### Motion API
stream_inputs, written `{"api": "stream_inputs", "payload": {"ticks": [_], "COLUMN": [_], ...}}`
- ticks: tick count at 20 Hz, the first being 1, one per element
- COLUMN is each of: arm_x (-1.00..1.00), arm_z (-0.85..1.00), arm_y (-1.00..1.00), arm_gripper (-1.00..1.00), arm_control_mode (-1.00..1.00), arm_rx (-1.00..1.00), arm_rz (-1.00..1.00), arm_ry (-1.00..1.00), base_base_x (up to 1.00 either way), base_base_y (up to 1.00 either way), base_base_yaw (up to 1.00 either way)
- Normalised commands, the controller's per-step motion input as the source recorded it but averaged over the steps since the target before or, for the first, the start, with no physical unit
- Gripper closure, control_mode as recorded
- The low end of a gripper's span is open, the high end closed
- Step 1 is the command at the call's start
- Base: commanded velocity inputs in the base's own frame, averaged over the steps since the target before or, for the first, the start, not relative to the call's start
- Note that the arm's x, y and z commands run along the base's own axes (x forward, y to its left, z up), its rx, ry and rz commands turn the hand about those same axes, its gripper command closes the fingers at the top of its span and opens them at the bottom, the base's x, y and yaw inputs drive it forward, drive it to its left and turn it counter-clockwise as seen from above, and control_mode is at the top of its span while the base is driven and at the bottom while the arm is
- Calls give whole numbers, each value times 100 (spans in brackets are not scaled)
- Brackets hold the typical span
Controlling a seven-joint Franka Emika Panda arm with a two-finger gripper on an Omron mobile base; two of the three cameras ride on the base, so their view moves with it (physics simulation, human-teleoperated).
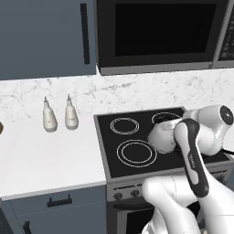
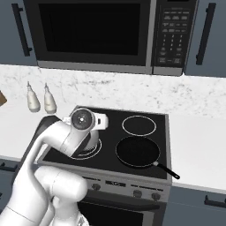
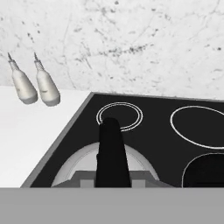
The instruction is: Pick the kettle from the counter and place it on a stove burner. Then turn the burner on.
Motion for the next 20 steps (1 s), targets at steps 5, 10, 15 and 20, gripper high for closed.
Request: {"api": "stream_inputs", "payload": {"ticks": [5,10,15,20], "arm_x": [0,9,18,20], "arm_z": [-13,-24,-23,-18], "arm_y": [59,41,39,27], "arm_gripper": [100,100,100,100], "arm_control_mode": [-100,-100,-100,-100], "arm_rx": [-7,-17,-15,-10], "arm_rz": [6,0,0,0], "arm_ry": [0,2,1,0], "base_base_x": [0,0,0,0], "base_base_y": [0,0,0,0], "base_base_yaw": [0,0,0,0]}}
